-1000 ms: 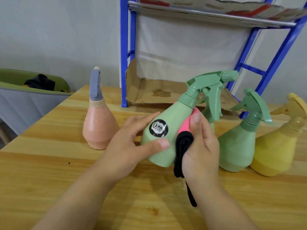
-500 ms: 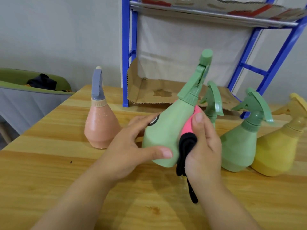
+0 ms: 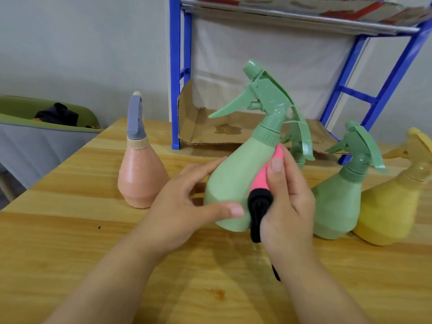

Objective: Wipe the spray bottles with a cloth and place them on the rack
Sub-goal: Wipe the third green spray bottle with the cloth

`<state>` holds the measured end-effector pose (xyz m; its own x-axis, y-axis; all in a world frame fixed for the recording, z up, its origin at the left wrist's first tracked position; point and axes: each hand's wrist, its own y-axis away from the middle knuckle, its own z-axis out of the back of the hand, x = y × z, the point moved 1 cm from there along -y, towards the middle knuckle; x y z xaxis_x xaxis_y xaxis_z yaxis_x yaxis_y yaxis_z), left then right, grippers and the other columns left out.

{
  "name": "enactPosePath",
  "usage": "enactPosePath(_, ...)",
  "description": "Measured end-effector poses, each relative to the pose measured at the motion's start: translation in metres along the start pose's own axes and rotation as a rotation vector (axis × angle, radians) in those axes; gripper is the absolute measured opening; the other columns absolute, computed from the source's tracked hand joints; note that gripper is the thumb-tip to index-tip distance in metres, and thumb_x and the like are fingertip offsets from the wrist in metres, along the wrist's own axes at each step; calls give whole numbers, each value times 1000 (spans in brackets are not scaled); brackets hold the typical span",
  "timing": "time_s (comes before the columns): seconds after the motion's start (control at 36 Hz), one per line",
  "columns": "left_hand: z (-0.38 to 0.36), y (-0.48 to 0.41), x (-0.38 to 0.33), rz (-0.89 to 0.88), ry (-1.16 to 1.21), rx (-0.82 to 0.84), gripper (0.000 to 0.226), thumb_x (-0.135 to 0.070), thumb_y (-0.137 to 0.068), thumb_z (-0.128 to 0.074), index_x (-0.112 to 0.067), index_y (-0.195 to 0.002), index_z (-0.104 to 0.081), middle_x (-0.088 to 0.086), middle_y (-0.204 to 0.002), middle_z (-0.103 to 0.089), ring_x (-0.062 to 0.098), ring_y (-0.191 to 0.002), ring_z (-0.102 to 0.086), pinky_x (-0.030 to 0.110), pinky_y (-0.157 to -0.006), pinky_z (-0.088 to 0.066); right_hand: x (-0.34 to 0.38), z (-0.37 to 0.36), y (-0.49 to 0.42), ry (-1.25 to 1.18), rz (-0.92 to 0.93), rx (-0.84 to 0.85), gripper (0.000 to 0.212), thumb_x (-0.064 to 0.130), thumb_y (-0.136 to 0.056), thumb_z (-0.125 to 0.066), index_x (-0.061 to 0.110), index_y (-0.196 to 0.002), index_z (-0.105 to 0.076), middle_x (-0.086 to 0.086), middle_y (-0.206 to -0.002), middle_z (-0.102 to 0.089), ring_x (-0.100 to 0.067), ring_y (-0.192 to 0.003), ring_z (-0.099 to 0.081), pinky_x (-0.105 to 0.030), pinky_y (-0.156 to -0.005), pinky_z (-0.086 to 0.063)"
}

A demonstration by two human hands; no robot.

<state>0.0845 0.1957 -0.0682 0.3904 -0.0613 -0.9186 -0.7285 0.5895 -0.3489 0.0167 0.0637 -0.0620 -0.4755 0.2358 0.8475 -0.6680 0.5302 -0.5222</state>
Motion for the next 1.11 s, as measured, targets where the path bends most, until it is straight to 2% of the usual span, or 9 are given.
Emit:
enactPosePath(0.11, 7, 2, -3, -3, 158, 67, 75, -42, -55, -84, -31, -125, -59, 2, -121, -66, 20, -111, -63, 46, -92, -51, 3, 6, -5, -284, -107, 136, 27, 35, -88, -61, 30, -114, -66, 12, -113, -69, -8, -112, -62, -31, -95, -49)
enactPosePath(0.22, 7, 4, -4, 53, 360, 113, 56, -60, -56, -80, -34, -103, -66, 0, -95, -72, 14, -80, -69, 24, -60, -54, -1, 10, -7, -498, -367, 150, 84, 61, -53, -82, 22, -125, -62, -1, -135, -57, -23, -129, -49, -52, -109, -35)
enactPosePath(0.33, 1, 2, -2, 60, 276, 69, 38, -50, -73, -62, -37, -107, -69, -7, -109, -69, 11, -99, -66, 24, -72, -54, 2, 9, -4, -365, -224, 37, 18, 45, -80, -67, 36, -93, -76, 15, -107, -71, -3, -112, -61, -31, -98, -48)
enactPosePath(0.44, -1, 0, 1, 21, 50, 60, 67, -62, -55, -75, -47, -118, -60, -5, -127, -58, 18, -119, -55, 42, -98, -46, 7, 2, 1, -109, 26, 39, 29, 29, -97, -48, 23, -124, -58, 14, -118, -66, -1, -117, -57, -25, -96, -46)
enactPosePath(0.58, 7, 2, -1, 17, 206, 64, 98, -57, -44, -86, -25, -130, -53, 5, -124, -63, 25, -111, -63, 45, -87, -54, 10, 5, 1, -127, 100, 107, 39, 31, -92, -52, 20, -130, -53, 9, -126, -63, -7, -123, -53, -27, -100, -44)
enactPosePath(0.72, 5, 4, -3, 50, 399, 78, 66, -60, -50, -83, -25, -102, -64, 0, -91, -73, 15, -76, -69, 23, -58, -53, 8, 10, 1, -197, -48, 102, 34, 69, -71, -60, 55, -101, -67, 28, -117, -63, 2, -120, -53, -32, -104, -42)
enactPosePath(0.81, 2, 3, -4, 47, 311, 82, 43, -54, -68, -73, -30, -103, -70, -3, -101, -72, 14, -90, -68, 23, -68, -53, 6, 8, -2, -346, -142, 62, 18, 44, -86, -61, 39, -98, -74, 15, -114, -69, -6, -118, -58, -38, -105, -42)
enactPosePath(0.89, 2, 2, -3, 79, 213, 123, 51, -53, -71, -67, -32, -117, -65, -1, -119, -67, 19, -110, -63, 29, -82, -52, 9, 7, -3, -260, -35, 40, 25, 26, -94, -51, 25, -115, -64, 18, -111, -69, 2, -112, -59, -20, -93, -47)
enactPosePath(1.11, 2, 3, -2, 6, 139, 131, 72, -25, -59, -83, -26, -126, -58, 0, -121, -66, 22, -112, -63, 44, -91, -51, 3, 7, 0, 313, 373, 178, 45, 30, -95, -42, 10, -134, -47, 4, -132, -54, -11, -126, -49, -22, -102, -37)
